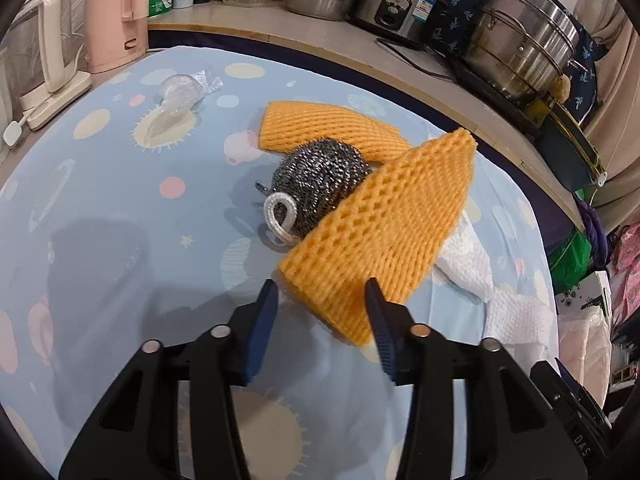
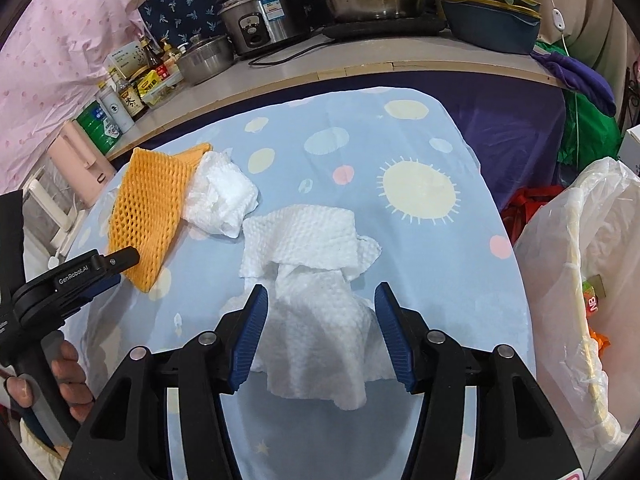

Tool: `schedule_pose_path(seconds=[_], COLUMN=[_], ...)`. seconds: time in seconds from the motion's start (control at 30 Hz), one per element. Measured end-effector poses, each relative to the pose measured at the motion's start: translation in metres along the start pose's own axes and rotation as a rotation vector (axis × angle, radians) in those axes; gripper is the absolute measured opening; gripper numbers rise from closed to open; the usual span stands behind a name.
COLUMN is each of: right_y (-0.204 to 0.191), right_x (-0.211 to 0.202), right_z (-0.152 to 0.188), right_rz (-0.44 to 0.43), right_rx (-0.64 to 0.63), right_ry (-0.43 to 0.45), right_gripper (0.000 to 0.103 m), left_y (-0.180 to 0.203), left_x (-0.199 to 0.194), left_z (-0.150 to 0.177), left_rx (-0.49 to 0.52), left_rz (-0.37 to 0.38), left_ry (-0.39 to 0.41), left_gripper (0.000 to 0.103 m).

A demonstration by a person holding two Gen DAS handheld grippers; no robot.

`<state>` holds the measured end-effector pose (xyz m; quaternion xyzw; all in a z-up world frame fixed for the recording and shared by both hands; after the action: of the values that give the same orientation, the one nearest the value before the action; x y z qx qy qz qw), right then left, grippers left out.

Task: Collect trash
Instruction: 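Grasp the white tissue with the right tool while the left tool grasps the orange foam mesh sleeve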

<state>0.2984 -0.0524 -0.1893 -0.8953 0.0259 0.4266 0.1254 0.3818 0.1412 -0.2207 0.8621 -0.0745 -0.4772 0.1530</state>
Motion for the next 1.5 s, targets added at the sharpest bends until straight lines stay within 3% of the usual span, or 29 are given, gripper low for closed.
schedule_pose_path(seconds=[0.1,0.33,0.43,0.77,0.83,0.87,0.9,0.97,1.23,1.37,1.43,1.5], right_y=[-0.002,-0.004,-0.005,-0.002,0.0,0.0,0.001,0.002,0.004,0.005,0.006,0.007], right_x=[0.002,-0.003,-0.011,-0.045,-0.048,-0.049,-0.05,-0.052,-0.05,-0.048,-0.047,-0.046], right_z=[0.003,0.01,0.011,0.024,0.026,0.027,0.027,0.027,0.024,0.023,0.022,0.022], right_rz=[-0.011,-0.037,-0.052,-0.093,-0.095,-0.096,-0.097,-0.099,-0.101,-0.098,-0.096,-0.095], right_rx=[-0.003,-0.007,-0.01,-0.01,-0.005,-0.005,-0.003,0.002,0.011,0.019,0.021,0.021], right_ry=[-0.01,-0.014,0.0,0.041,0.042,0.043,0.044,0.048,0.05,0.047,0.045,0.044], right_gripper=[0.036,0.013,0.01,0.007,0.007,0.007,0.007,0.007,0.007,0.007,0.007,0.007], left_y=[0.007,0.017,0.022,0.03,0.027,0.026,0.024,0.019,0.018,0.019,0.021,0.024], left_x=[-0.001,-0.019,-0.032,-0.067,-0.068,-0.066,-0.063,-0.06,-0.026,-0.008,0.0,0.004], left_z=[0.005,0.014,0.02,0.055,0.053,0.052,0.049,0.041,0.006,0.0,0.001,0.005], left_rx=[0.019,0.034,0.039,0.05,0.037,0.034,0.023,-0.003,0.019,0.027,0.035,0.047], left_rz=[0.006,0.009,0.021,0.047,0.025,0.02,0.011,0.006,-0.05,-0.059,-0.057,-0.052], left_ry=[-0.012,0.011,0.018,0.018,0.043,0.039,0.034,0.053,0.084,0.075,0.054,0.032], left_gripper=[0.01,0.006,0.0,0.0,0.004,0.014,0.033,0.056,0.058,0.052,0.042,0.021])
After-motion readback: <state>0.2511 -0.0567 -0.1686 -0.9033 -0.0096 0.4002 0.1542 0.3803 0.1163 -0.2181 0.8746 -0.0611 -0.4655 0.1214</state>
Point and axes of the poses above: each gripper's, at about its wrist camera, not at the fingertips, and x roughly the way its jaws point, y to its right, z to its underside, the point moved 9 cm from there along x, roughly the way its jaws point, and after that the axes turned 8 degrees about -x, right-handed, at the moved point
